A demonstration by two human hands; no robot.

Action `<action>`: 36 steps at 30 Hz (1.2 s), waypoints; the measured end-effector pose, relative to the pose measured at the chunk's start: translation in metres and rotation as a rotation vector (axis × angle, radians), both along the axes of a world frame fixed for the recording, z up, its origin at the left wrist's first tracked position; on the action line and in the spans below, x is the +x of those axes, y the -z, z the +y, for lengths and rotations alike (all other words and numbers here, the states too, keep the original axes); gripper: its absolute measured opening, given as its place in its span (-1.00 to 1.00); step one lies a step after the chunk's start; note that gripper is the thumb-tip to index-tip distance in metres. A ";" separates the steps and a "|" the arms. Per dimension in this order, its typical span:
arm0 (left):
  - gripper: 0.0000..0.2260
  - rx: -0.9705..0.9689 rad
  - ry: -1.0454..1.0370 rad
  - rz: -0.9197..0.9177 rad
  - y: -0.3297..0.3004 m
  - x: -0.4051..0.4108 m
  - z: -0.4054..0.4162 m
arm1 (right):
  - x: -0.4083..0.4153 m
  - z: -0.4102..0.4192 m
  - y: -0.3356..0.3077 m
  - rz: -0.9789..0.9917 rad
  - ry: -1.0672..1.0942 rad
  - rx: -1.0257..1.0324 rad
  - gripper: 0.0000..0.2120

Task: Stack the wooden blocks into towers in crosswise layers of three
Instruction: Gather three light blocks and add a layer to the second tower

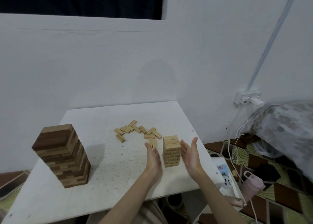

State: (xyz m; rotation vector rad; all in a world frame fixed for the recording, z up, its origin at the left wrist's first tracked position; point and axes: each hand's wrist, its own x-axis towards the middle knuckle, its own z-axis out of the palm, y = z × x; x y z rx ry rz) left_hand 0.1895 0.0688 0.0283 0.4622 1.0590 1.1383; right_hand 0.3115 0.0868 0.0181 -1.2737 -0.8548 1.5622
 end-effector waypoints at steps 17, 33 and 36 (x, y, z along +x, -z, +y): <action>-0.33 0.008 0.069 -0.015 0.008 0.007 0.002 | -0.007 0.002 0.020 -0.053 -0.041 0.066 -0.32; -0.67 0.383 -0.071 0.819 -0.035 -0.095 0.038 | -0.014 0.058 -0.066 -0.351 0.011 0.279 -0.86; -0.70 0.418 -0.144 0.946 -0.037 -0.119 0.042 | -0.039 0.065 -0.084 -0.441 -0.026 0.383 -0.88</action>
